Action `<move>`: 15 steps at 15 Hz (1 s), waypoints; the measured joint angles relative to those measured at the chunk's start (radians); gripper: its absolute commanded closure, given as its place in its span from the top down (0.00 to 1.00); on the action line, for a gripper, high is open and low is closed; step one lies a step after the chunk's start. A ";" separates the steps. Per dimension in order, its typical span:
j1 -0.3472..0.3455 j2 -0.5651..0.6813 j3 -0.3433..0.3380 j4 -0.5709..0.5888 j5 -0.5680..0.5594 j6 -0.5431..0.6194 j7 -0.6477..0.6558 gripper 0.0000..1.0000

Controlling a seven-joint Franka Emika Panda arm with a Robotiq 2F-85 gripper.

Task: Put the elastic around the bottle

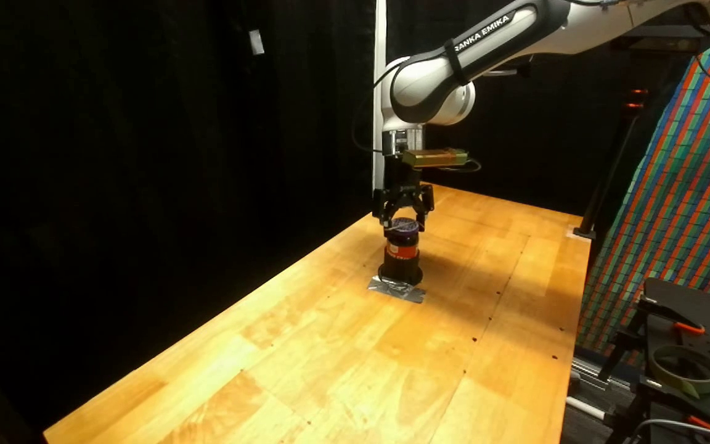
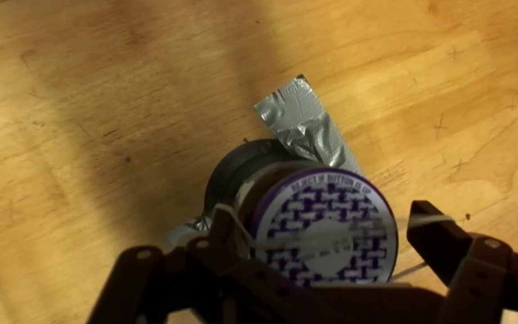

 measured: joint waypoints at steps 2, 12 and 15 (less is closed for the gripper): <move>0.007 -0.037 0.000 -0.060 -0.002 0.007 -0.007 1.00; 0.116 -0.221 -0.031 -0.448 -0.118 0.482 0.109 0.35; 0.166 -0.295 -0.063 -0.580 -0.189 0.618 0.204 0.13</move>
